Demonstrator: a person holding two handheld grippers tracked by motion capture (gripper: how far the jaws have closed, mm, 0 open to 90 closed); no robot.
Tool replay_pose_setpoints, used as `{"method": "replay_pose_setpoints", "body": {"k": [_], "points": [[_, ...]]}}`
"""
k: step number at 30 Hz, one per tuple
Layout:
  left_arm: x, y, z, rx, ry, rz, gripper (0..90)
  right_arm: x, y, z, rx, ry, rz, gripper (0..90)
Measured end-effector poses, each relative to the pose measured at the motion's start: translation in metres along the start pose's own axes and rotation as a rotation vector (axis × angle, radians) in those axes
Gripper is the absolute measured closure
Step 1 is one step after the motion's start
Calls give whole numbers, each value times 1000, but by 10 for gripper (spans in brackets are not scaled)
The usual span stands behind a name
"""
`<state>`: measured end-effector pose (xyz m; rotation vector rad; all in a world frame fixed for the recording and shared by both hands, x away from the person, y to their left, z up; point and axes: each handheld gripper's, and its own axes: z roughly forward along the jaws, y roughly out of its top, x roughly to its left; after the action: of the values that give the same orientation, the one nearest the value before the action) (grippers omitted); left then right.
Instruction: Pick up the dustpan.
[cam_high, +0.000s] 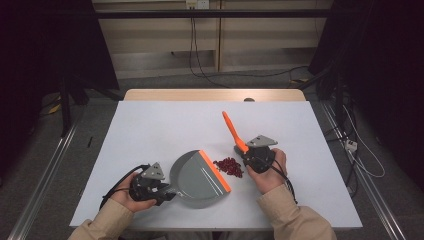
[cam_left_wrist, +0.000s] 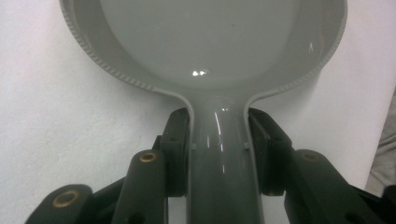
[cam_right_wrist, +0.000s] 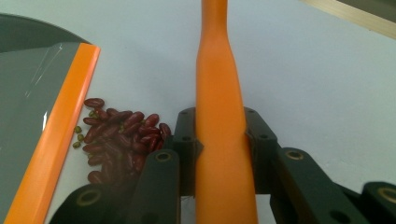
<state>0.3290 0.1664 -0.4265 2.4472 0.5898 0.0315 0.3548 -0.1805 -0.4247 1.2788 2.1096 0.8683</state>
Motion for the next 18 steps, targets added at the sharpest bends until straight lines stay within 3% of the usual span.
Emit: {"method": "replay_pose_setpoints", "body": {"k": [2, 3, 4, 13, 14, 15, 18], "points": [[0, 1, 0, 3, -13, 12, 626, 3, -1, 0, -4, -3, 2, 713], [-9, 1, 6, -85, -11, -97, 625, 4, -1, 0, -4, -8, -1, 712], [-2, 2, 1, -2, -27, 14, 625, 5, -1, 0, -6, -7, 2, 713], [-3, 5, 2, 12, -43, 27, 626, 9, -1, 0, -10, -16, 10, 713], [-4, 5, 2, 12, -22, 29, 626, 9, -1, 0, -10, -17, 9, 712], [-3, 5, 2, 14, -43, 31, 626, 10, -1, 0, -10, -18, 12, 713], [-4, 6, 3, 14, -42, 27, 626, 11, -1, 1, -10, -16, 19, 712]]}}
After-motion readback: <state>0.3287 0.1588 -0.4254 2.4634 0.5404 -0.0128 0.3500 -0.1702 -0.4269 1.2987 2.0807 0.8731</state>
